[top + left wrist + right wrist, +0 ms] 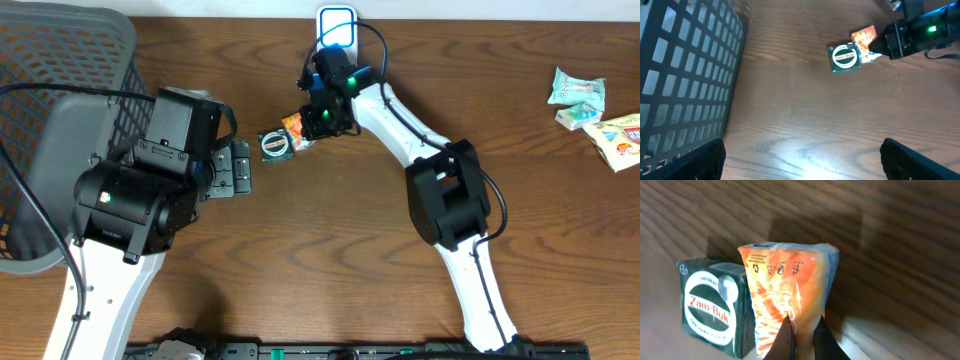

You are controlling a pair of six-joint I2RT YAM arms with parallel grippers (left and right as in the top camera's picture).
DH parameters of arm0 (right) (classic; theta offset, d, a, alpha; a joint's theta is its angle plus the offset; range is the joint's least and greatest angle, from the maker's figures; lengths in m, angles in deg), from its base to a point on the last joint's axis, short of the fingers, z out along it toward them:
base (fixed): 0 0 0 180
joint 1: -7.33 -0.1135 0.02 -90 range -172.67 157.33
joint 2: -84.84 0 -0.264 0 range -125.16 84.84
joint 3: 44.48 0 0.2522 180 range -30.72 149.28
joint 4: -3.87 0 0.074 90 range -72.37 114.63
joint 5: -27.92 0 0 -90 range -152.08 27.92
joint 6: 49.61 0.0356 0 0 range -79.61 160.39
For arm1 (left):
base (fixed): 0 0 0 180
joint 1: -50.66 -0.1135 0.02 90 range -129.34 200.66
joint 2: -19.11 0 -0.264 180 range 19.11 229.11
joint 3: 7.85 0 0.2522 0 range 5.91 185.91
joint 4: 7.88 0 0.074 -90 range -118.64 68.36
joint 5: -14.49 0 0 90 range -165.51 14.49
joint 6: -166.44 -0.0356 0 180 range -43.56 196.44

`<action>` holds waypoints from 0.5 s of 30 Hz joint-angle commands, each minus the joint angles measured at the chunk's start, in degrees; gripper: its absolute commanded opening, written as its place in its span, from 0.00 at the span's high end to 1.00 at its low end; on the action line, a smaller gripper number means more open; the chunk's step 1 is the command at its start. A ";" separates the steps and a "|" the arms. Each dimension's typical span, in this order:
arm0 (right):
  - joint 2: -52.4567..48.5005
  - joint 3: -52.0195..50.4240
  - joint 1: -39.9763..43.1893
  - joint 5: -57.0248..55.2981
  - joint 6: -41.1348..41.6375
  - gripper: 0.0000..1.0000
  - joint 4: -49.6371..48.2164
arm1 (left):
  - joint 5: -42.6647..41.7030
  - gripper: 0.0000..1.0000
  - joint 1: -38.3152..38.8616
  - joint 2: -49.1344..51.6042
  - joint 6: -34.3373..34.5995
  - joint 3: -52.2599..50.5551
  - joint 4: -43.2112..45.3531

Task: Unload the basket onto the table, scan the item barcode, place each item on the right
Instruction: 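Move the right gripper left and grasp the small orange pack, then lift the orange pack up beside the scanner with the right gripper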

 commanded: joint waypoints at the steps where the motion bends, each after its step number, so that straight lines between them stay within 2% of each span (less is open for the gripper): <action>1: 3.10 -0.72 3.17 4.44 -0.28 0.99 1.44 | 0.96 0.02 -0.28 0.26 -0.52 0.46 -0.15; 5: 6.40 -0.72 7.23 12.31 -5.51 0.99 3.54 | 0.96 0.02 -0.28 0.26 -0.52 0.46 -0.15; 15: 9.94 -0.74 18.71 43.10 -24.17 0.99 12.68 | 0.96 0.02 -0.28 0.26 -0.52 0.46 -0.15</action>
